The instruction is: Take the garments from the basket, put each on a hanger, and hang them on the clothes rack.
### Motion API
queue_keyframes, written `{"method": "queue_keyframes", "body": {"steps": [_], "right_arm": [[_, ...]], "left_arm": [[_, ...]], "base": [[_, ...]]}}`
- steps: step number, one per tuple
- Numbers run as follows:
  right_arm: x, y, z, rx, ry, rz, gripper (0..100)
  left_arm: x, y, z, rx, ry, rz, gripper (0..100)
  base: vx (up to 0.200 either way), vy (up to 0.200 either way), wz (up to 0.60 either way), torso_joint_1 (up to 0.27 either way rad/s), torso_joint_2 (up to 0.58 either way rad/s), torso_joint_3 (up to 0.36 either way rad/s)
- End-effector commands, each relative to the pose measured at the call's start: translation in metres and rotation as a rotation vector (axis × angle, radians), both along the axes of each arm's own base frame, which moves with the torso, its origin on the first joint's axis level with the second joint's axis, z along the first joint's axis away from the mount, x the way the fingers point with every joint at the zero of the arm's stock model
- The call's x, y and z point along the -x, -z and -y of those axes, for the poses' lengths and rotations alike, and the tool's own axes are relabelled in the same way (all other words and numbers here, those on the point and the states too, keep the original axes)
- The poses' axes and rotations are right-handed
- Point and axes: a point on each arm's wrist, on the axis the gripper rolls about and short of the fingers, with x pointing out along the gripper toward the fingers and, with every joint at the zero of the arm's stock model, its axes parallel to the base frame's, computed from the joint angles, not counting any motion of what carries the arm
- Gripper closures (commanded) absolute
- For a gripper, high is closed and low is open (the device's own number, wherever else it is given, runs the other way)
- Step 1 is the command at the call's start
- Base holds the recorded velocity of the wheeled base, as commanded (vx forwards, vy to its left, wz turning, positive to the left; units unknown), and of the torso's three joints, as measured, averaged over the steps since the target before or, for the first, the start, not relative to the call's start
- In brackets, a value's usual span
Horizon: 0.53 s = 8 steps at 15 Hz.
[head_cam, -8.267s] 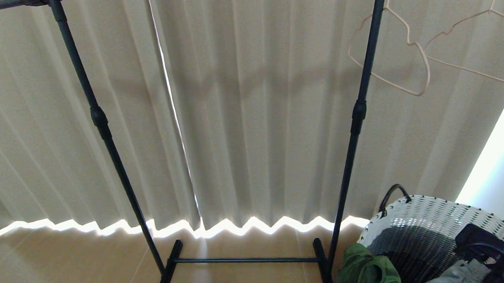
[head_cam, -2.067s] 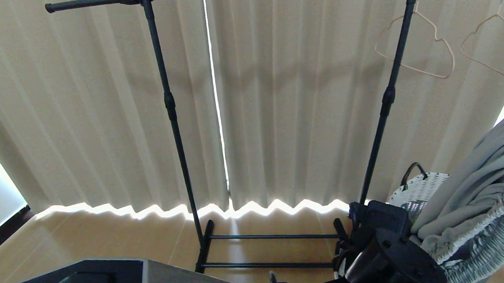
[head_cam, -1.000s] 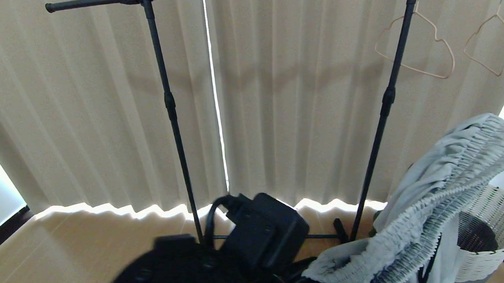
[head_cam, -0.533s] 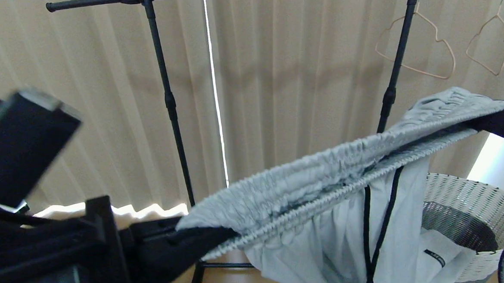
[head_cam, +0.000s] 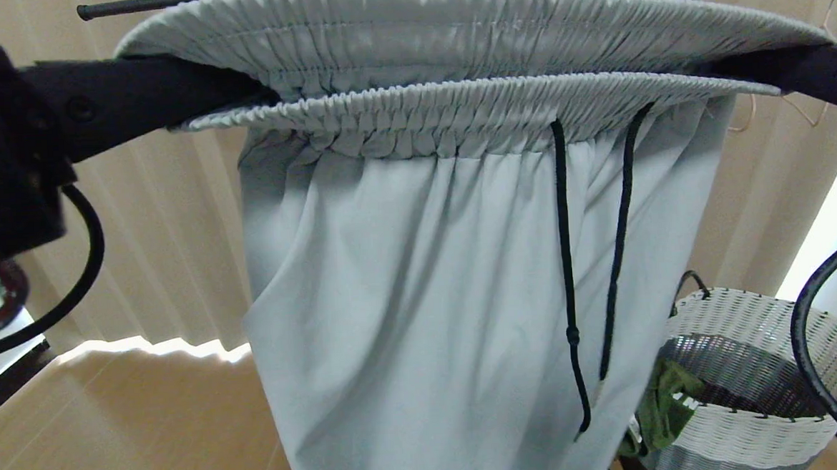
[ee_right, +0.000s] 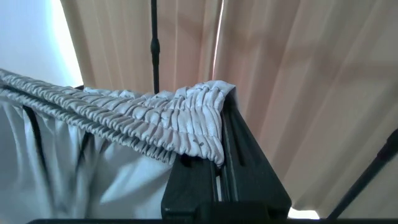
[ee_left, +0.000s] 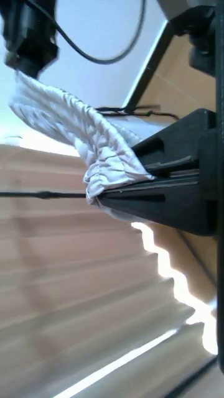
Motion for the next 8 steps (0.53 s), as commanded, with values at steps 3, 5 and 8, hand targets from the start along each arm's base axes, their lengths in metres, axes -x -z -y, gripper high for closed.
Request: {"method": "queue_keyframes", "body": {"steps": [3, 5, 8], "right_arm": [[-0.006, 0.006, -0.003, 0.015, 0.01, -0.027, 100], [-0.01, 0.013, -0.005, 0.028, 0.015, -0.05, 100], [-0.023, 0.024, -0.007, 0.051, 0.041, -0.093, 100]], "left_arm": [[-0.06, 0.023, 0.016, -0.141, -0.132, -0.071, 100], [-0.071, 0.026, 0.016, -0.196, -0.154, -0.06, 100], [-0.07, 0.023, 0.017, -0.196, -0.15, -0.058, 100]], "base": [[0.0, 0.0, 0.0, 0.0, 0.0, 0.0], [0.0, 0.0, 0.0, 0.0, 0.0, 0.0], [0.0, 0.0, 0.0, 0.0, 0.0, 0.0]]}}
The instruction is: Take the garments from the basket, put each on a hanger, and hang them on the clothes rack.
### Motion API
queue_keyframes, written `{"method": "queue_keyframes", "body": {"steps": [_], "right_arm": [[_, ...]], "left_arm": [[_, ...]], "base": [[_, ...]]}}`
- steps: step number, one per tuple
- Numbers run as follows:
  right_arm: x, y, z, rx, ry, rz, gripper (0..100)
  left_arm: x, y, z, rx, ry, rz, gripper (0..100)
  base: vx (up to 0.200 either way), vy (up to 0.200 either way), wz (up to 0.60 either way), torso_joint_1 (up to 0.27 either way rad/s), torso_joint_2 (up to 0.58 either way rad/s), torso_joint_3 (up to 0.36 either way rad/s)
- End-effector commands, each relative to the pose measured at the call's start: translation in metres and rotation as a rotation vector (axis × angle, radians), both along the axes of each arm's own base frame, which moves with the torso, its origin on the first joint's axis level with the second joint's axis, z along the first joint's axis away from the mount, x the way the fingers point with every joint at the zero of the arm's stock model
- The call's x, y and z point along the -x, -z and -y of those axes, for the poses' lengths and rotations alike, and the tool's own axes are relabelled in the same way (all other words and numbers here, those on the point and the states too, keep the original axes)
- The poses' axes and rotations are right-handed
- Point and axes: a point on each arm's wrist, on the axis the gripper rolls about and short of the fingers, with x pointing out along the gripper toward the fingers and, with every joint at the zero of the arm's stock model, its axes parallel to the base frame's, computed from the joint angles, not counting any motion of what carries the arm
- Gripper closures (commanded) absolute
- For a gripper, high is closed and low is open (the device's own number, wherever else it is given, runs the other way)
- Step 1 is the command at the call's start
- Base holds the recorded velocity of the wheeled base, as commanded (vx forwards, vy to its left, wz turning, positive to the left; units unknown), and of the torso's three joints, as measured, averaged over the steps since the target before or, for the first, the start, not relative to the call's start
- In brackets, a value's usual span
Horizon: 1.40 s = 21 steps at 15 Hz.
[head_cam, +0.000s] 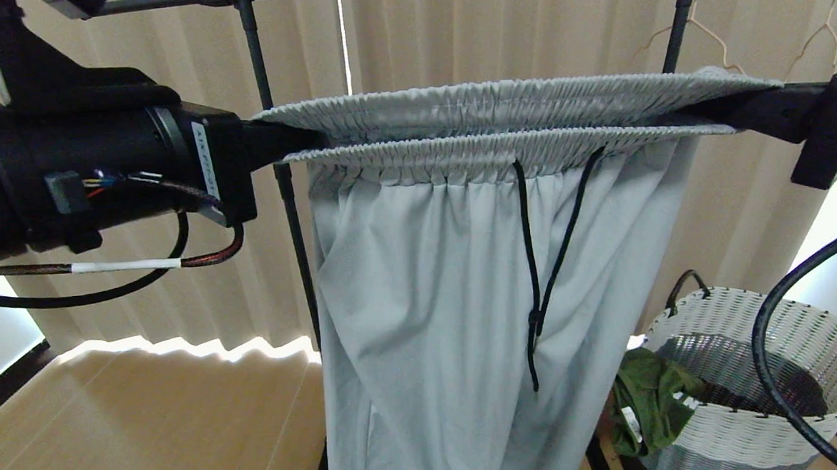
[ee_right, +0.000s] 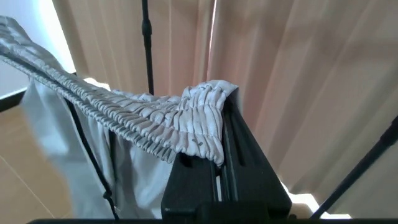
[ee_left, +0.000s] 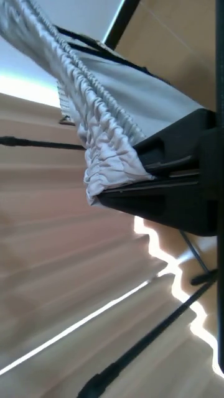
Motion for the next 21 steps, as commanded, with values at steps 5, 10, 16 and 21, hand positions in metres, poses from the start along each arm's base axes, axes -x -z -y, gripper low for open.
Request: {"method": "queue_keyframes", "body": {"steps": [5, 10, 16, 21], "right_arm": [[-0.022, 0.013, -0.001, 0.057, 0.086, -0.04, 100], [-0.037, 0.016, 0.002, 0.038, 0.13, -0.01, 100], [-0.035, 0.018, 0.003, 0.027, 0.136, 0.012, 100], [-0.003, 0.007, 0.017, 0.05, 0.133, 0.015, 100]], "left_arm": [[0.001, -0.006, -0.001, -0.062, 0.001, -0.085, 100], [0.001, -0.005, 0.0, -0.054, 0.006, -0.084, 100], [-0.005, -0.005, 0.004, -0.032, 0.004, -0.039, 100], [-0.025, 0.001, 0.011, -0.036, -0.026, -0.058, 100]], "base": [[0.0, 0.0, 0.0, 0.0, 0.0, 0.0], [0.0, 0.0, 0.0, 0.0, 0.0, 0.0], [0.0, 0.0, 0.0, 0.0, 0.0, 0.0], [0.0, 0.0, 0.0, 0.0, 0.0, 0.0]]}}
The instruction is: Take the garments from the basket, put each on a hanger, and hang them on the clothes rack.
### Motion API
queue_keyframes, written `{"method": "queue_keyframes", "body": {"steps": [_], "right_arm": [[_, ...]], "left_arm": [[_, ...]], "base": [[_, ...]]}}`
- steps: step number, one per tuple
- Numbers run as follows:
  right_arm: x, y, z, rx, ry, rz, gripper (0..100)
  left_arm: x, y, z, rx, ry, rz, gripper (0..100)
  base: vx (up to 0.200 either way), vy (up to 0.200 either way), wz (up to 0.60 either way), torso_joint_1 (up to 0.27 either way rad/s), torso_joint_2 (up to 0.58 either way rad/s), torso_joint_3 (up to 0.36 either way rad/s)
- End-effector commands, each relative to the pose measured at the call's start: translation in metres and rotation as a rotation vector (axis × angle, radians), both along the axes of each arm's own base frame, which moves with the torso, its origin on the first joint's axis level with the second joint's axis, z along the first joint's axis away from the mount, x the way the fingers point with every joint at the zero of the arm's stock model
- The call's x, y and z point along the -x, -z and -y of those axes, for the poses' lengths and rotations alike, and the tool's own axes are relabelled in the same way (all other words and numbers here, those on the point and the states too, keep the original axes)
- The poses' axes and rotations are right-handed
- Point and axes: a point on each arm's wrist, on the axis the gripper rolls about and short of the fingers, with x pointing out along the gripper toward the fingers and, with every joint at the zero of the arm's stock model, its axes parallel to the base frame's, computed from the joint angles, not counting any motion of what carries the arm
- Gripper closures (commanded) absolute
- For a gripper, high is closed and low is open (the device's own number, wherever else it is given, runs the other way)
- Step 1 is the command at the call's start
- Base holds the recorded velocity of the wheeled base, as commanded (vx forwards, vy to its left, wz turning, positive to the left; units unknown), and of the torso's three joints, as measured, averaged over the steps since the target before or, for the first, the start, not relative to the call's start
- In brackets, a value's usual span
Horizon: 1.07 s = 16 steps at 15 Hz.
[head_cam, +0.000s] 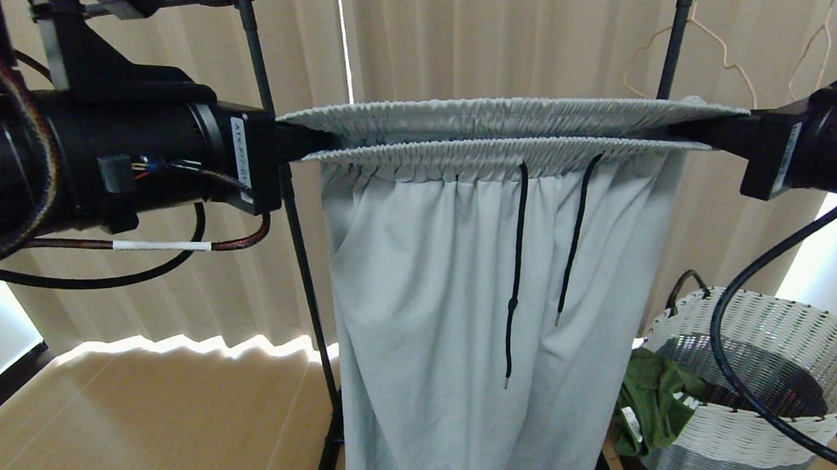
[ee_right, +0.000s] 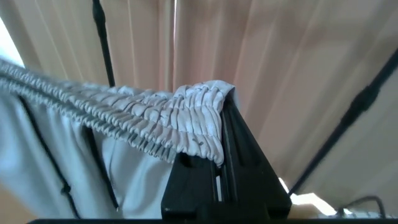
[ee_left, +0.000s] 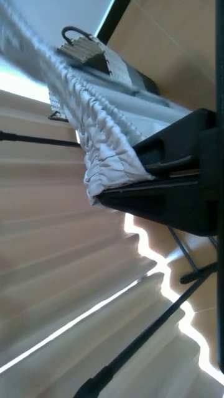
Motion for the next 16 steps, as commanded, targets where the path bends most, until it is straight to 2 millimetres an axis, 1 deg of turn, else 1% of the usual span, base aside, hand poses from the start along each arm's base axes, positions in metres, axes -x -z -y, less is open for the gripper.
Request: {"method": "queue_keyframes", "body": {"steps": [1, 2, 3, 5, 7, 8, 10, 13, 14, 15, 16], "right_arm": [[0.031, -0.009, 0.013, 0.005, -0.006, 0.0, 100], [0.037, -0.009, 0.015, 0.009, -0.013, -0.005, 100], [0.046, -0.009, 0.017, 0.014, -0.034, -0.014, 100], [0.058, -0.003, 0.011, 0.025, -0.099, -0.038, 100], [0.067, 0.007, 0.008, 0.035, -0.147, -0.055, 100], [0.067, 0.008, 0.007, 0.036, -0.156, -0.058, 100], [0.063, 0.012, 0.003, 0.046, -0.162, -0.075, 100], [0.055, 0.017, 0.0, 0.056, -0.147, -0.091, 100], [0.051, 0.015, 0.001, 0.05, -0.129, -0.08, 100], [0.043, 0.014, 0.003, 0.043, -0.095, -0.07, 100], [0.029, 0.013, 0.003, 0.028, -0.061, -0.043, 100]], "left_arm": [[-0.015, 0.002, 0.007, -0.006, -0.01, -0.011, 100], [-0.019, 0.001, 0.009, -0.003, -0.011, -0.01, 100], [-0.035, 0.0, 0.016, -0.001, -0.025, -0.009, 100], [-0.05, -0.003, 0.024, 0.023, -0.031, -0.014, 100], [-0.057, -0.003, 0.029, 0.045, -0.037, -0.026, 100], [-0.059, -0.002, 0.029, 0.042, -0.038, -0.029, 100], [-0.061, 0.007, 0.027, 0.03, -0.048, -0.059, 100], [-0.059, 0.01, 0.026, 0.024, -0.05, -0.068, 100], [-0.054, 0.009, 0.023, 0.025, -0.05, -0.066, 100], [-0.047, 0.008, 0.019, 0.025, -0.048, -0.067, 100], [-0.034, 0.008, 0.011, 0.023, -0.04, -0.064, 100]], "base": [[0.0, 0.0, 0.0, 0.0, 0.0, 0.0], [0.0, 0.0, 0.0, 0.0, 0.0, 0.0], [0.0, 0.0, 0.0, 0.0, 0.0, 0.0], [0.0, 0.0, 0.0, 0.0, 0.0, 0.0], [0.0, 0.0, 0.0, 0.0, 0.0, 0.0], [0.0, 0.0, 0.0, 0.0, 0.0, 0.0], [0.0, 0.0, 0.0, 0.0, 0.0, 0.0], [0.0, 0.0, 0.0, 0.0, 0.0, 0.0], [0.0, 0.0, 0.0, 0.0, 0.0, 0.0], [0.0, 0.0, 0.0, 0.0, 0.0, 0.0], [0.0, 0.0, 0.0, 0.0, 0.0, 0.0]]}}
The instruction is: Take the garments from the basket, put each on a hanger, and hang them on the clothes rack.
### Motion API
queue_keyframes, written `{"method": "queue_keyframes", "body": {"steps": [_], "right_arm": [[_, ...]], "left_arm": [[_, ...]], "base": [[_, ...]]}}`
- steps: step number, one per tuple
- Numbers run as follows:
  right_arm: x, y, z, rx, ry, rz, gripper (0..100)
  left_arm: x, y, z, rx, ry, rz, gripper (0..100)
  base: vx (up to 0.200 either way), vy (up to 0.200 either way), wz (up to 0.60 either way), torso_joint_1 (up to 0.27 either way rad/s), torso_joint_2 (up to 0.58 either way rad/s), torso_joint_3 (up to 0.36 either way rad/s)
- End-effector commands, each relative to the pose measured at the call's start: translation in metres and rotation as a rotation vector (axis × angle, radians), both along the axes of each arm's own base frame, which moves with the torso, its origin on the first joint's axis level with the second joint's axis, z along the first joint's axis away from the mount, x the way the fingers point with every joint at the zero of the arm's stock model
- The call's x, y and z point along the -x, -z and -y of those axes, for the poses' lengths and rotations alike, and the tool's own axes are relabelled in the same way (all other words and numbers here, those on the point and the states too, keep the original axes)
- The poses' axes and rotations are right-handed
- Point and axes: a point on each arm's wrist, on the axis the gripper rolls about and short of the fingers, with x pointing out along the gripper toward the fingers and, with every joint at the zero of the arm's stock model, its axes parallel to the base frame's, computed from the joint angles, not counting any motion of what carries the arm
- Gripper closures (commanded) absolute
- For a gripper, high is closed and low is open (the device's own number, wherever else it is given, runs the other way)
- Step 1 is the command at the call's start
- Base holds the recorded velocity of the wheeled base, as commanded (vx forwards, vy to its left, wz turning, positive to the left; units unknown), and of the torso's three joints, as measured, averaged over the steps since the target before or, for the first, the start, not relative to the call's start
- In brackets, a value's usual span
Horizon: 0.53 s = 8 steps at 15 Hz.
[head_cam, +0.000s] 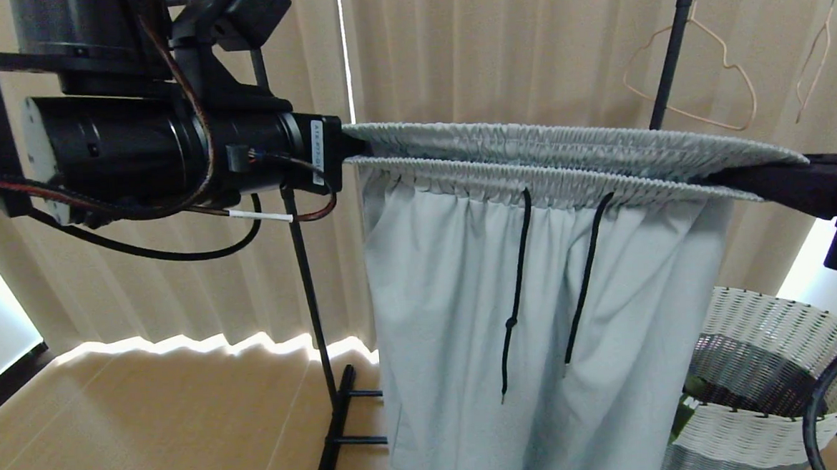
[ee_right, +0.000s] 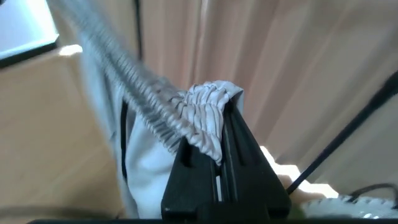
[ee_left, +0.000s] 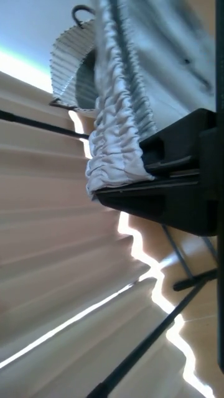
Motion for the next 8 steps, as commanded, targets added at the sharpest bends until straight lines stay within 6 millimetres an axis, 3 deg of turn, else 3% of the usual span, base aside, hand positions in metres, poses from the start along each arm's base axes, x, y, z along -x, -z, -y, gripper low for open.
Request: {"method": "queue_keyframes", "body": {"steps": [1, 4, 8], "right_arm": [[-0.022, 0.004, -0.002, 0.0, 0.045, -0.001, 100], [-0.053, 0.0, -0.014, -0.031, 0.058, 0.058, 100], [-0.082, -0.003, -0.027, -0.06, 0.048, 0.107, 100]], "left_arm": [[0.021, -0.005, -0.012, 0.005, 0.009, 0.015, 100], [0.049, -0.011, -0.028, 0.023, 0.032, 0.039, 100], [0.082, -0.01, -0.045, 0.055, 0.187, 0.05, 100]], "base": [[0.0, 0.0, 0.0, 0.0, 0.0, 0.0], [0.0, 0.0, 0.0, 0.0, 0.0, 0.0], [0.0, 0.0, 0.0, 0.0, 0.0, 0.0]]}}
